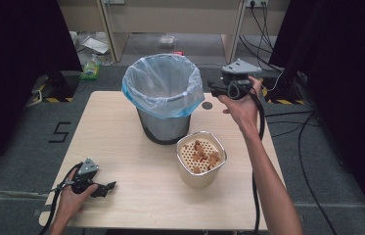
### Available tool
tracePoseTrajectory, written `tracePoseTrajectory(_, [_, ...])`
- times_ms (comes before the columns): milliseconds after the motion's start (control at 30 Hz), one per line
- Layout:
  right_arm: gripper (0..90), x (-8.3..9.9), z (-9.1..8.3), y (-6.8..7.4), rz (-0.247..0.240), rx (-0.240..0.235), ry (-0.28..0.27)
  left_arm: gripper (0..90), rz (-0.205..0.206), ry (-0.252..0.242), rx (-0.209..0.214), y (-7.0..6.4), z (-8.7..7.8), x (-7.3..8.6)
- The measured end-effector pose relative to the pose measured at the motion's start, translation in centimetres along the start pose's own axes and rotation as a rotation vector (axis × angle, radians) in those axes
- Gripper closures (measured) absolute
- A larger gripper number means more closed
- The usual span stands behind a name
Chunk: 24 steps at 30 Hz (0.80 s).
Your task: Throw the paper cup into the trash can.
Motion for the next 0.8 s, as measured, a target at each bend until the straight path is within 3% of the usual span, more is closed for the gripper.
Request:
tracePoseTrajectory(100, [39.1,3.0,-2.0,-0.9,0.027,0.011,0.043,0.0,0.000,0.001,0.000,0.0,0.0,0.0])
tracePoseTrajectory(133, [39.1,3.0,-2.0,-0.9,0.027,0.011,0.043,0.0,0.000,0.001,0.000,0.0,0.0,0.0])
tracePoseTrajectory(300, [37.2,6.7,-4.2,-1.4,0.062,0.018,0.078,0.0,-0.001,0.001,0.000,0.0,0.0,0.0])
tracePoseTrajectory(600, [36.1,11.2,-6.4,-1.2,0.083,0.026,0.111,0.0,0.000,0.001,0.000,0.0,0.0,0.0])
tracePoseTrajectory(633, [35.5,12.6,-6.8,-1.0,0.092,0.026,0.118,0.0,-0.001,0.001,-0.001,0.0,0.0,0.0])
tracePoseTrajectory(700, [35.2,13.0,-7.0,-0.9,0.096,0.025,0.123,0.0,-0.001,0.001,-0.001,0.0,0.0,0.0])
tracePoseTrajectory(800, [34.2,15.6,-7.6,-0.4,0.119,0.021,0.137,0.0,-0.001,0.001,-0.001,0.0,0.0,0.0])
Point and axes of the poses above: each handheld gripper's, and its own axes: z roughly forward along the jaws, x roughly out of its underside, y roughly to its left, the point moved 4 cm from there along z, roughly forward along the jaws, and after that the axes turned 15 degrees about -x, right-handed, at the moved point
